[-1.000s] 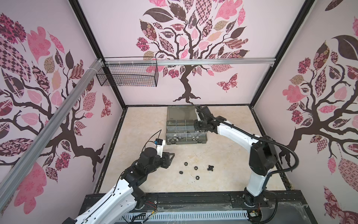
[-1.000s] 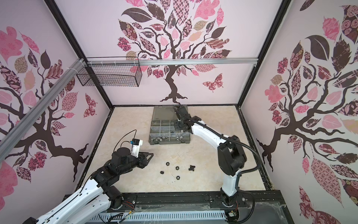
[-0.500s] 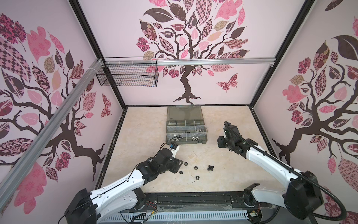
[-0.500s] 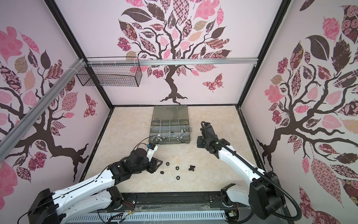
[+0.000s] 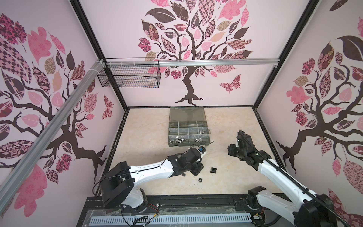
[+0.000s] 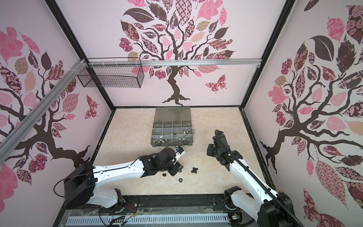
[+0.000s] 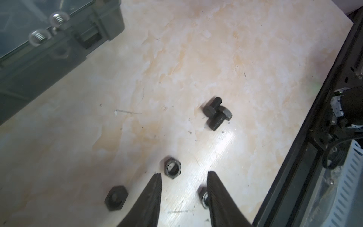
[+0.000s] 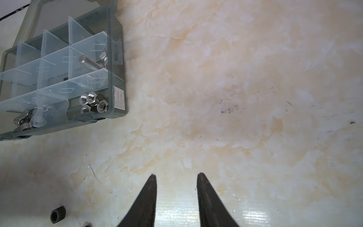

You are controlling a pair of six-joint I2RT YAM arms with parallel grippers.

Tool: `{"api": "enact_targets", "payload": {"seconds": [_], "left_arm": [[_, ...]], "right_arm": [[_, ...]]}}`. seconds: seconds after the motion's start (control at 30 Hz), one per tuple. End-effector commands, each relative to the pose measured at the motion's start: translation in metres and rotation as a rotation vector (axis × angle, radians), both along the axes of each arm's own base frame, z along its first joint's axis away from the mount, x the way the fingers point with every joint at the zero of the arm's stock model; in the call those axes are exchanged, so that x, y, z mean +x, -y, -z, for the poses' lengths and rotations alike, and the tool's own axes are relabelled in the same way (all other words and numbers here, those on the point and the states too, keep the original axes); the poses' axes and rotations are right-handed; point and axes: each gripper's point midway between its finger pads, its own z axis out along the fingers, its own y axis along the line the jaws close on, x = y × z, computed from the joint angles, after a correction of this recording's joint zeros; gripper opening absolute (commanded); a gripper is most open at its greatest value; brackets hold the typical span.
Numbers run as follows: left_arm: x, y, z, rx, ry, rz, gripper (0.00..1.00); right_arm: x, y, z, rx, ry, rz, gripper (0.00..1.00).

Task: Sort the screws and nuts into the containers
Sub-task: 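Withdraw the right gripper from the box while the left gripper moves toward the dark parts, then lower the left gripper and close it on a dark bolt head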

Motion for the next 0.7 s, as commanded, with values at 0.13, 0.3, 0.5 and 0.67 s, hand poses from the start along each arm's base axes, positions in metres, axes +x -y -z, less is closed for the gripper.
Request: {"api": "enact_targets", "payload": {"seconds": [0.13,0.3,0.5,0.67], "left_arm": [[0.006,0.053,0.006,0.036,0.022,0.133,0.41],[0.011,0.068,0.016,0.043,0.013,0.156,0.42],[0.012,0.077,0.028,0.060,0.000,0.177,0.41],[0.013,0.075,0.042,0.086,-0.015,0.166,0.42]], "right_arm": [[-0.003,0.003,-0.011,0.015,0.022,0.010,0.38],[-0.005,0.005,-0.012,0.015,0.022,0.018,0.38],[-0.007,0.007,-0.010,0.008,0.016,0.024,0.38],[-0.007,0.010,-0.013,-0.004,0.022,0.027,0.38]]}}
